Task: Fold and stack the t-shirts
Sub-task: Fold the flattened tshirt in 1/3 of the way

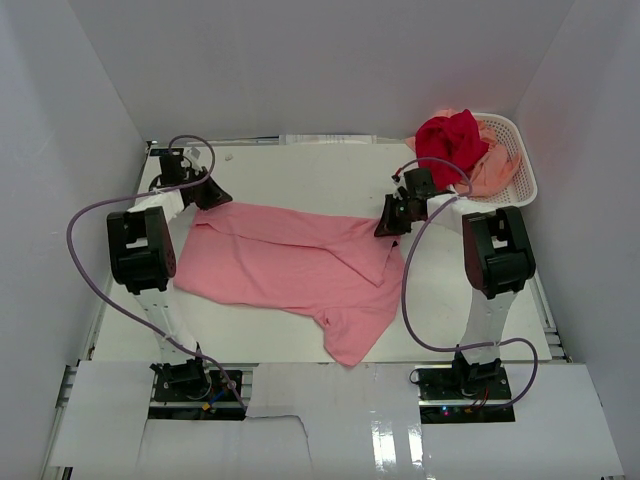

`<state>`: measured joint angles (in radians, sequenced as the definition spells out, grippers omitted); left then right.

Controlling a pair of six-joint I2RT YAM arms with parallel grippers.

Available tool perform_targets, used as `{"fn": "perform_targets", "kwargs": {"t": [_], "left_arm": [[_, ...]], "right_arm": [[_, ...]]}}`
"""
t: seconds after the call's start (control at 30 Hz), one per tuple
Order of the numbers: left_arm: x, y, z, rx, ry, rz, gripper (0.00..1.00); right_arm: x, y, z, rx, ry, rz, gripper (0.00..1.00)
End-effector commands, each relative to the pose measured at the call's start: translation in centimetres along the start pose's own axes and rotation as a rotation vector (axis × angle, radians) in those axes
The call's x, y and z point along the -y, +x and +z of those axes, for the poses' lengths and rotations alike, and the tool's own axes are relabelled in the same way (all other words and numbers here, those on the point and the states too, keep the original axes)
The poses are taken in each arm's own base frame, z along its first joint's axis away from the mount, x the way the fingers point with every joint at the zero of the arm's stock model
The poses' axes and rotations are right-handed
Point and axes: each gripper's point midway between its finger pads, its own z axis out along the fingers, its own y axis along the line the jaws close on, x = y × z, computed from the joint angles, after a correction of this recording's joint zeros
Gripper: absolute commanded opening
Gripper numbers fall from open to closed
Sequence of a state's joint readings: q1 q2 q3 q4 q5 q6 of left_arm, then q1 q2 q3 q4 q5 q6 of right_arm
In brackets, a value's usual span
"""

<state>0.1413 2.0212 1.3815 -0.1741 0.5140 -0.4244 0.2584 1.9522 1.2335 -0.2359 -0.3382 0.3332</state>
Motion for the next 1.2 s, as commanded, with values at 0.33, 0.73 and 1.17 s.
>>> {"fn": "perform_targets", "kwargs": {"t": [0.33,0.73,1.17], "left_arm": [[-1.7,1.1,-0.3,-0.012,-0.092,0.018,0.0],[-6.3,0.7,2.0,-0.004,-0.243,-0.005,0.0],[-7.2,1.7,0.3,0.006,-0.319,-0.034,0.0]], "right_arm": [[0.9,-1.8,1.1,-0.011,0.061,0.003,0.13],[2.8,-3.7,2.4,-0.034,0.124,0.019,0.13],[5.3,-9.1,3.6,-0.002,0.179,0.014,0.13]]}}
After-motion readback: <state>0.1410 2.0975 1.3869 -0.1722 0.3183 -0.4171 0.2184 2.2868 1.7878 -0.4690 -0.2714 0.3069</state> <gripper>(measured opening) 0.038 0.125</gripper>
